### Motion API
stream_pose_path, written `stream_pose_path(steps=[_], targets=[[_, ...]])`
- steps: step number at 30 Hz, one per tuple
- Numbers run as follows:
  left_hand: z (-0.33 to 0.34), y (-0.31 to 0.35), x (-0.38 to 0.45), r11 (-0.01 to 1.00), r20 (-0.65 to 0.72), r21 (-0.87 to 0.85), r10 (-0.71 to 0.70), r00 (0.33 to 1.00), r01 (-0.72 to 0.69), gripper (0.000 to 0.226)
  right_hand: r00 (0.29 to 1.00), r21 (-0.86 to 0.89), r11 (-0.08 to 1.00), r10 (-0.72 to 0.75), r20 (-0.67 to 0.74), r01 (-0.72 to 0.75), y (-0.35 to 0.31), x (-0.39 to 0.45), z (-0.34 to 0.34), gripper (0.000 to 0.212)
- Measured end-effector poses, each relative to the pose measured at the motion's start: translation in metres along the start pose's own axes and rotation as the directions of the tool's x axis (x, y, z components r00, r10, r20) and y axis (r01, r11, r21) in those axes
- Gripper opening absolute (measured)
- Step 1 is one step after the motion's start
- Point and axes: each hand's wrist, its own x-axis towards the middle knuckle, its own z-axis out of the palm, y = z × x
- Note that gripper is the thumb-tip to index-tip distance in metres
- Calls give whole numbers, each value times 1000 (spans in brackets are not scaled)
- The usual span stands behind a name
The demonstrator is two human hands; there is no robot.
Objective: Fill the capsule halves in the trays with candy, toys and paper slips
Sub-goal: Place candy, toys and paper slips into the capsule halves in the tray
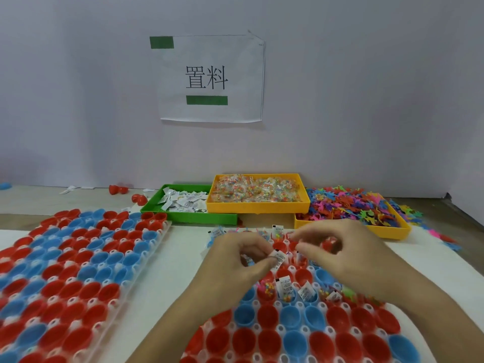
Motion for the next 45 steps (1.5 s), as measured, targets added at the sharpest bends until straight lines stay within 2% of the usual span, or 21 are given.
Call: stream_pose_path(steps=[2, 6, 11, 15, 19, 23, 30, 45], targets=[[0, -5, -7, 1000, -37, -13, -4, 999, 3, 5, 998, -37, 999, -23, 64, 25, -11, 6, 14, 6], [2, -11, -14, 1000, -90, -20, 0, 996, -2, 9, 999, -11, 999, -46, 3, 46, -14, 1, 35, 7], [5, -11, -14, 998, -16, 34, 49, 999, -48, 5, 995, -39, 997, -63, -80, 60, -9, -11, 44, 19], [0, -14, -14, 984, 66, 173, 41, 997, -52, 2, 997, -124, 991, -53, -53, 46, -5, -14, 48, 13], [-8, -21, -12, 961, 90, 275, -4, 996, -21, 3, 998, -217, 975, -54, -29, 47, -3, -15, 50, 7], [-11, -24, -11, 949, 89, 316, -6, 996, -22, 3, 999, -238, 971, -31, 20, 35, -7, -15, 53, 7], [-12, -24, -14, 950, 195, 301, 21, 981, -80, 5, 996, -283, 959, 5, 87, 20, -11, -17, 56, 11], [-4, -24, -12, 919, 207, 392, -42, 977, -43, 11, 996, -281, 959, -19, 91, 44, -9, -15, 63, 16]])
